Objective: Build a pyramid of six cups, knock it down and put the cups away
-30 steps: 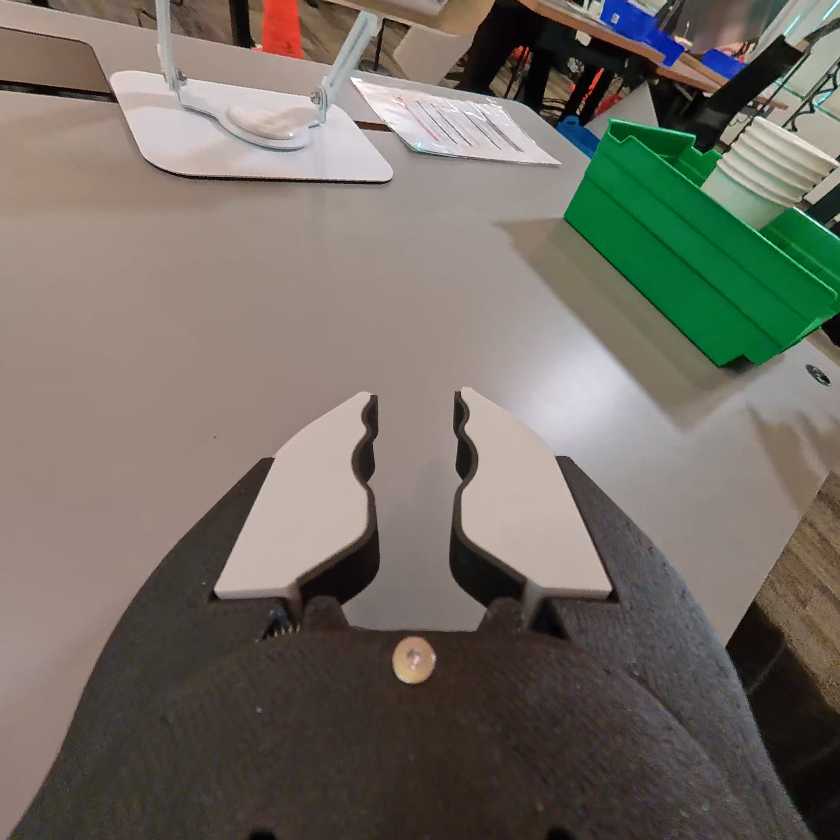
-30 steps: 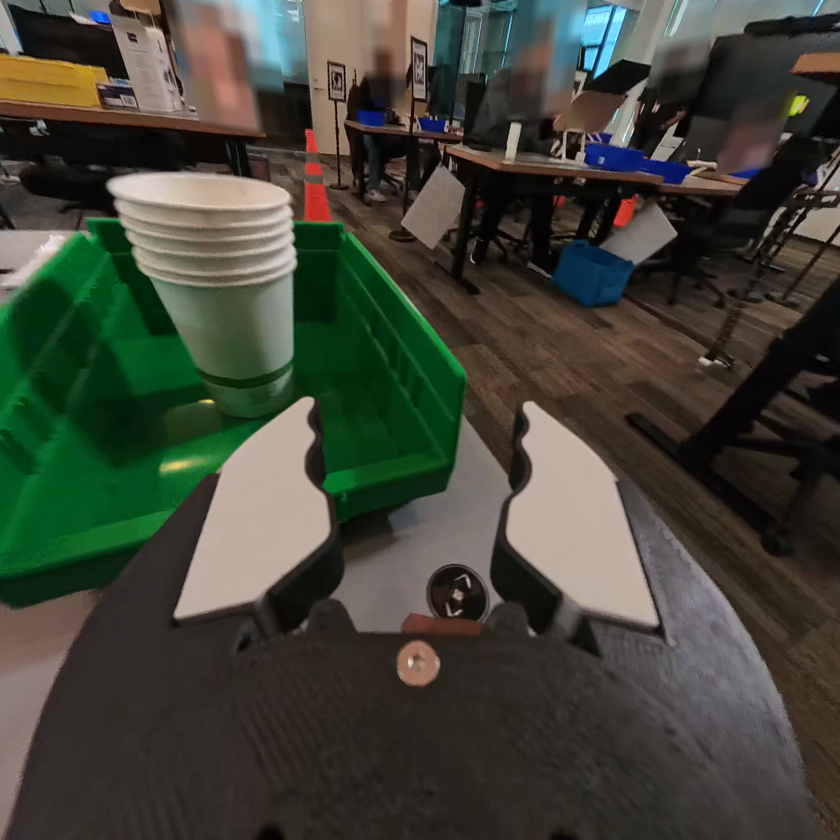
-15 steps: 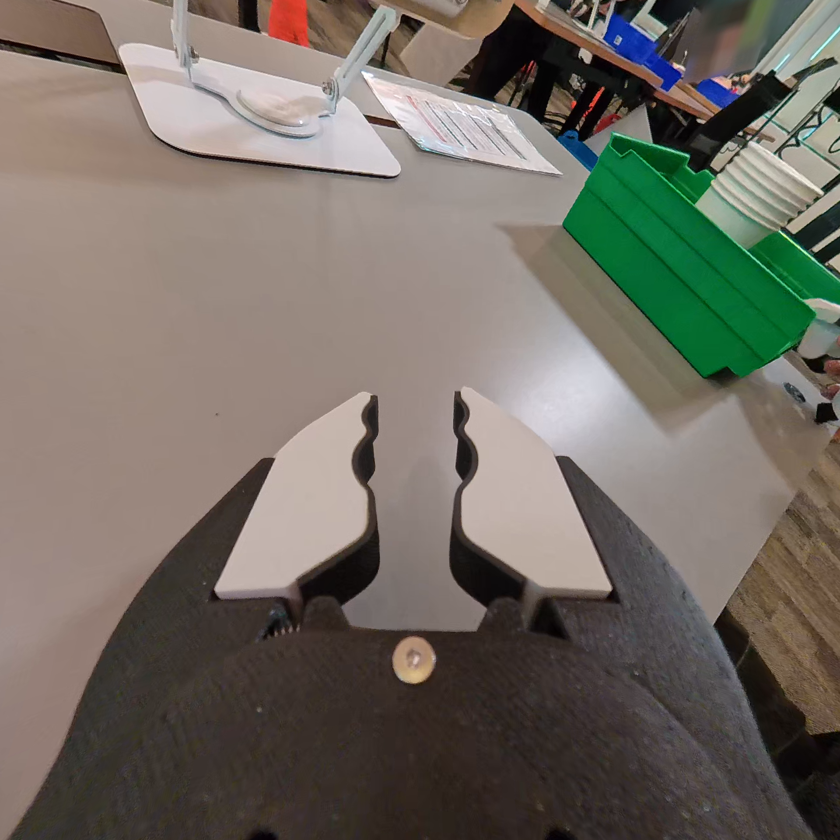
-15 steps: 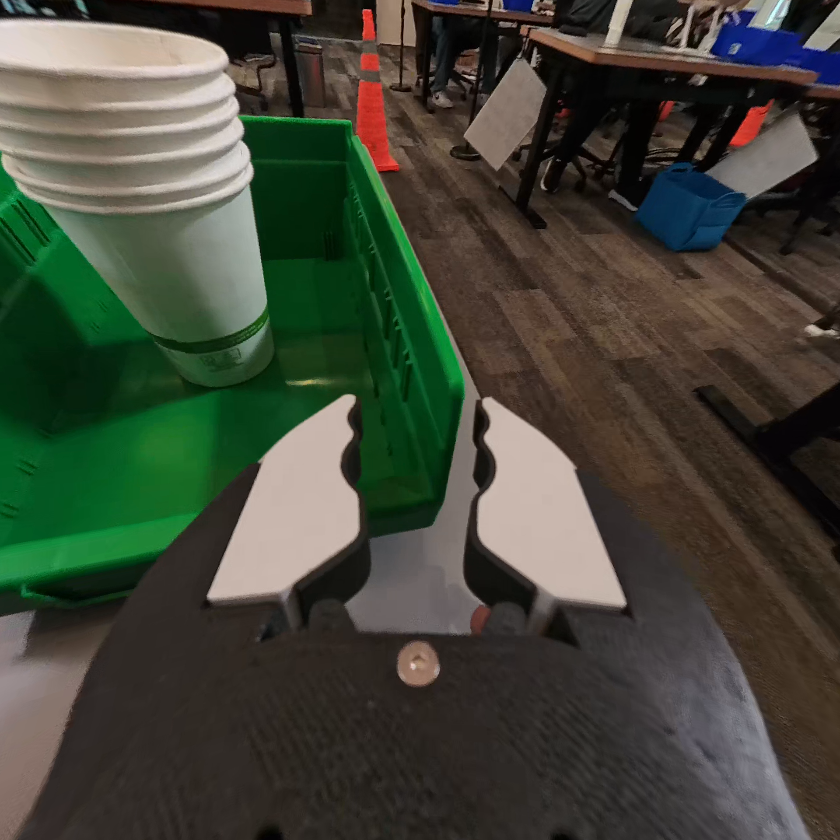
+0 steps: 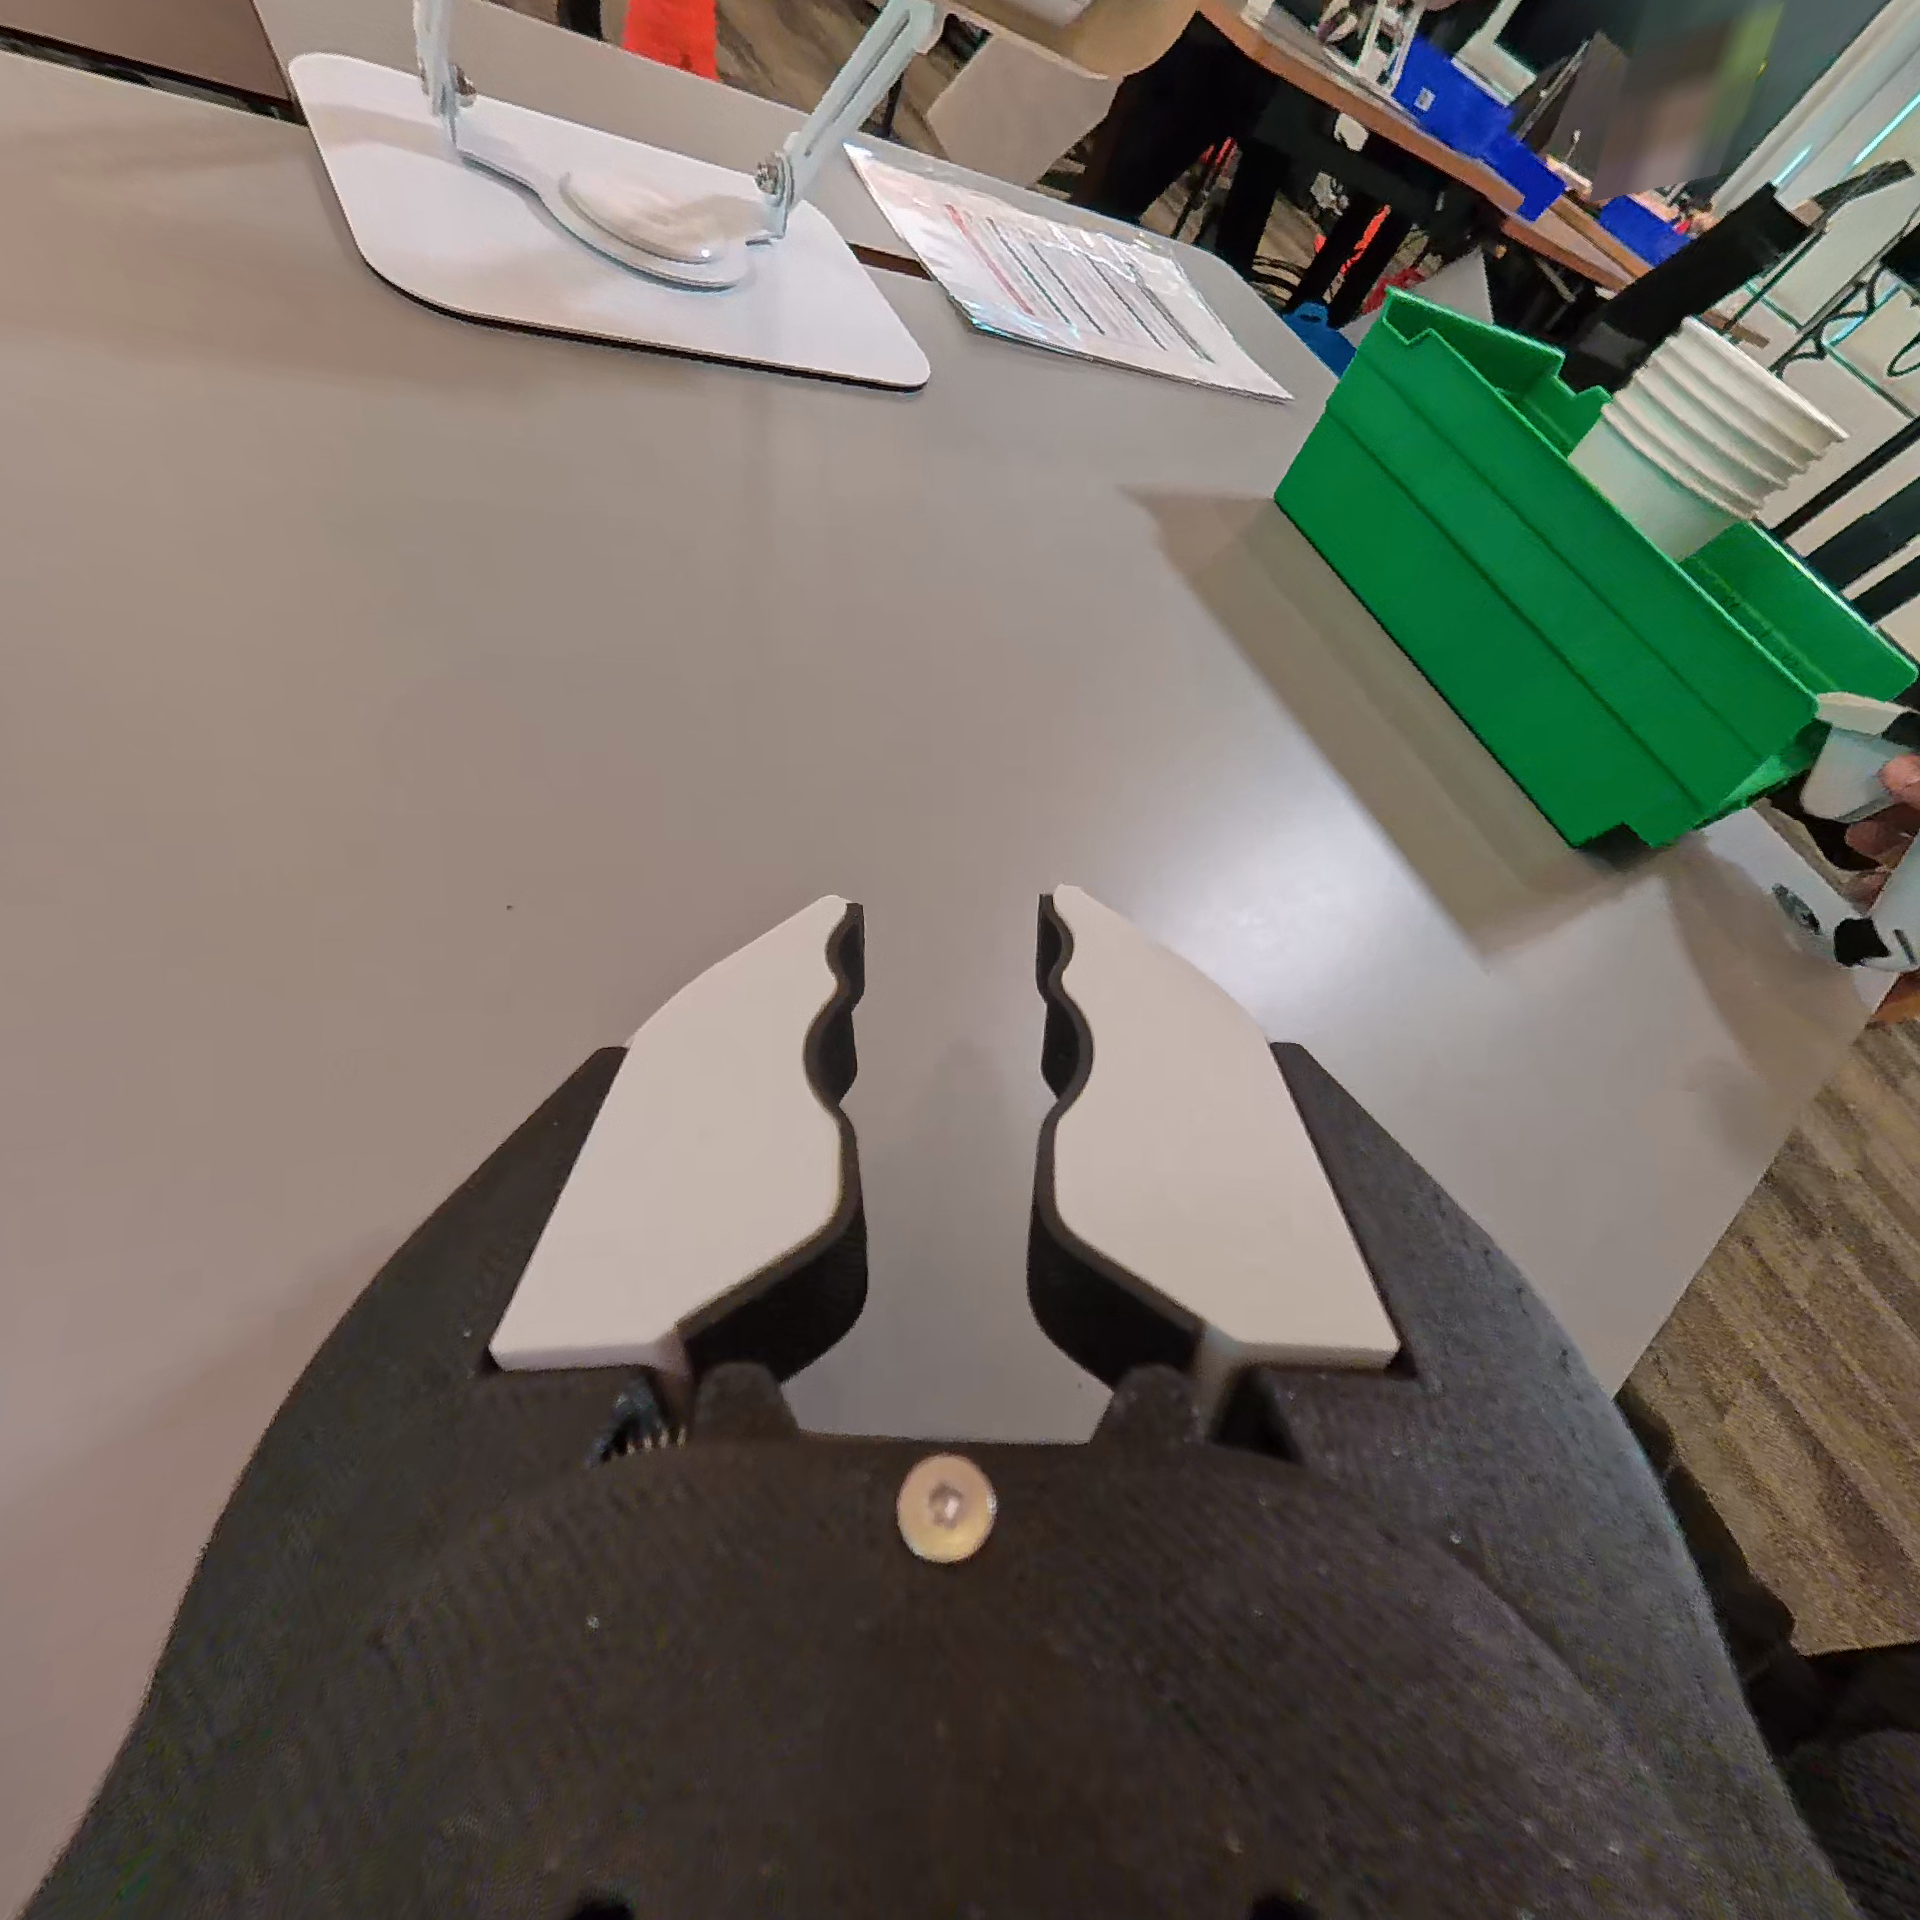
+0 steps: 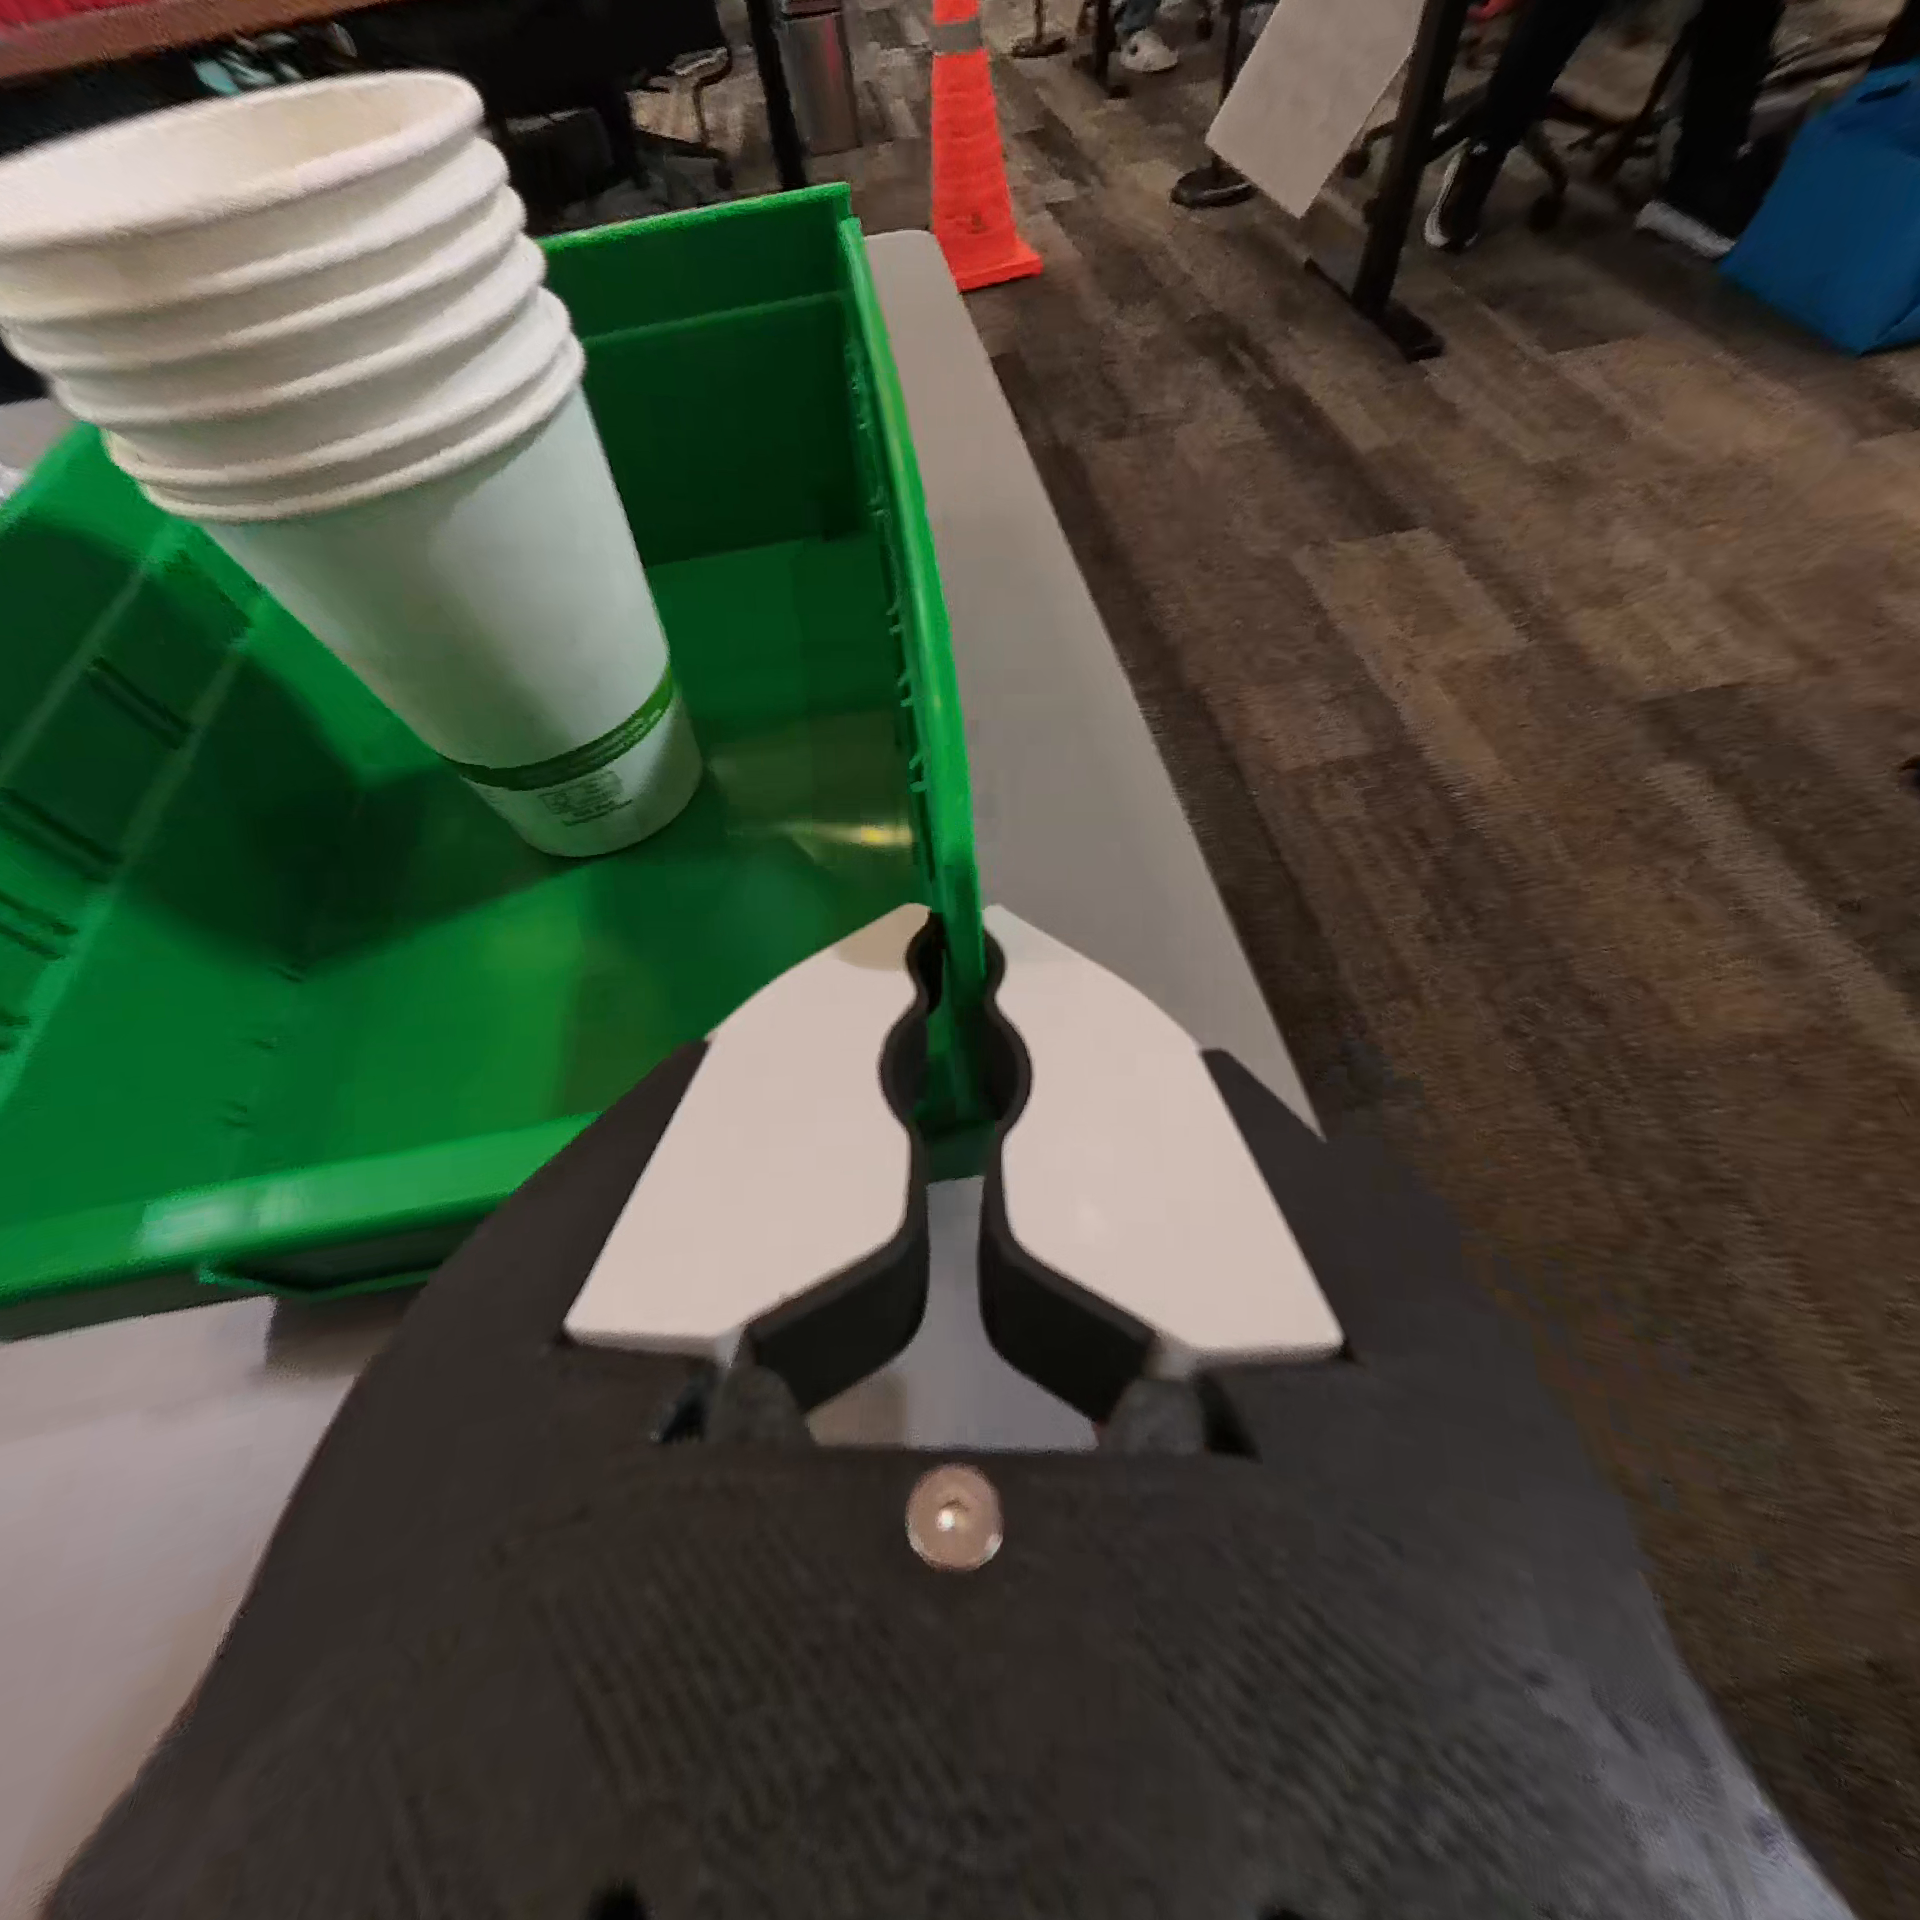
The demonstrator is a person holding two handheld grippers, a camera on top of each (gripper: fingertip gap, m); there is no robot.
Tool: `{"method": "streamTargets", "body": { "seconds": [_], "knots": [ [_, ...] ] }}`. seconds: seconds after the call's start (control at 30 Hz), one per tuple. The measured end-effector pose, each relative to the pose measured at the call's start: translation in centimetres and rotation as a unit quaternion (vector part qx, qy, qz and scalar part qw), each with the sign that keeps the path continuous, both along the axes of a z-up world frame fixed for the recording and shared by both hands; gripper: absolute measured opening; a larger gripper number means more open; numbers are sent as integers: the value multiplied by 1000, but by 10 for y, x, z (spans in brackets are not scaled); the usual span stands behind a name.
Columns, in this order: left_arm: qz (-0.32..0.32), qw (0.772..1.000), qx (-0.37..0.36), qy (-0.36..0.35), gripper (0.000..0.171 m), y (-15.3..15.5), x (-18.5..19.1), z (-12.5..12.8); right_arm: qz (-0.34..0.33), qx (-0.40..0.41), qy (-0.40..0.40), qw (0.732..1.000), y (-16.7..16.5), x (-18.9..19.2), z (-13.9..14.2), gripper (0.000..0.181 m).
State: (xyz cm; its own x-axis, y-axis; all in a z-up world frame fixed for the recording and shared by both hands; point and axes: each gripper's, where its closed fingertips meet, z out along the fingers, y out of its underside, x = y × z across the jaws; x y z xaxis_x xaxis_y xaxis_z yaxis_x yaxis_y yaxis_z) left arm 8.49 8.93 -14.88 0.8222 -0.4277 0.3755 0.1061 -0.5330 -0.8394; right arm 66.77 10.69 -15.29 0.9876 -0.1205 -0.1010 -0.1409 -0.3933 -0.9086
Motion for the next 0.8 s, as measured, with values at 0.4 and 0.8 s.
{"method": "streamTargets", "body": {
  "seconds": [0.4, 0.8],
  "knots": [
    [1, 1000, 8, 10, 32, 1, -1, 1, 5, 12, 33, 999, 2, -19, 11, 3],
    [0, 1000, 8, 11, 32, 0, 0, 1, 34, -4, 36, 999, -14, -29, 18, 4]
  ]
}}
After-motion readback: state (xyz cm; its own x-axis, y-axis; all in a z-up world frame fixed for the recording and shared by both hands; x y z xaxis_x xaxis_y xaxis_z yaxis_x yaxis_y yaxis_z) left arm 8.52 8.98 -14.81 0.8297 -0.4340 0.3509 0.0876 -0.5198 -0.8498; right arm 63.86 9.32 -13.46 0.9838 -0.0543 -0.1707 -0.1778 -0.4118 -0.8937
